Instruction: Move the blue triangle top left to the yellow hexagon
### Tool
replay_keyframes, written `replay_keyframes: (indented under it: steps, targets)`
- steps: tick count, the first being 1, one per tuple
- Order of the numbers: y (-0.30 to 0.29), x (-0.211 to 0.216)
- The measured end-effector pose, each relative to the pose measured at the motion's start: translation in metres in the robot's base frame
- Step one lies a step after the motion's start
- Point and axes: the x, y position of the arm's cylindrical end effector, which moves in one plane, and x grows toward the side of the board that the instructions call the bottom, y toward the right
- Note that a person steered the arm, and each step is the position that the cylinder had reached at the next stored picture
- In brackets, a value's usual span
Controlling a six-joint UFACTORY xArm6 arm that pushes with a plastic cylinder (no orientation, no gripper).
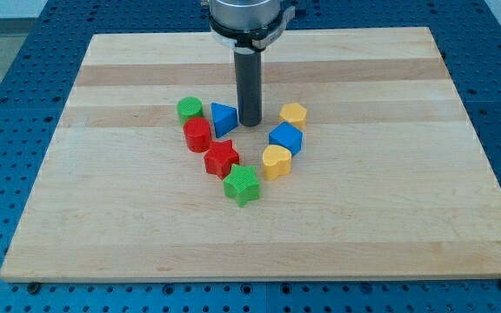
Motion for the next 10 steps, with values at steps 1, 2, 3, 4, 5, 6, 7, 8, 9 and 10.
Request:
replay_keyframes:
  steps: [1,2,3,4,5,6,7,8,9,10]
  targets:
    - [0.0,0.011]
    - [0.001,0.012]
    - [0.001,0.021]
    - [0.0,0.021]
    - [-0.003,0.021]
    - [-0.008,0.021]
    - [-0.017,0.021]
    - [-0.027,0.021]
    - [-0.034,0.021]
    - [-0.036,0.007]
